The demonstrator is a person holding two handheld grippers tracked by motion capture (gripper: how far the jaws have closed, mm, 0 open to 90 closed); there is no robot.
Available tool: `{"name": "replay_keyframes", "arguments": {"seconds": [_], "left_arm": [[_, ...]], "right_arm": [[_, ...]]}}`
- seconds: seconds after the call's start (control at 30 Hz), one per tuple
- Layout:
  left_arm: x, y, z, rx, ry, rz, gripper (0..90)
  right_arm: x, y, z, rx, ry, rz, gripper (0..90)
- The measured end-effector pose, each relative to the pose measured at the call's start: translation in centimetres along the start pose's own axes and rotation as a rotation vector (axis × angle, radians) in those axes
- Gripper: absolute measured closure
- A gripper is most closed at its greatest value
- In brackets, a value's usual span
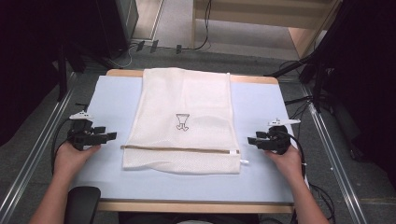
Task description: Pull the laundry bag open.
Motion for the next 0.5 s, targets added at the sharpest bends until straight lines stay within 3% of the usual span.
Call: {"name": "replay_keyframes", "arguments": {"seconds": [0.3, 0.5], "left_arm": [[0.31, -0.49, 0.17, -0.021, -0.025, 0.022, 31.3], [0.34, -0.93, 0.14, -0.004, -0.009, 0.034, 28.1]], "right_arm": [[-0.63, -0.06, -0.34, -0.013, -0.012, -0.033, 38.3], [-0.67, -0.20, -0.35, -0.019, -0.013, -0.043, 36.2]]}}
Point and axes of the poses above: each handheld gripper's, and its own axes: y roughly backward along the jaws, z roughly out of its top, x roughly to its left, the point moved 2 cm from there along -y, roughly forward along the jaws, and after that the axes turned 5 degrees about z, right-handed, at the moved point
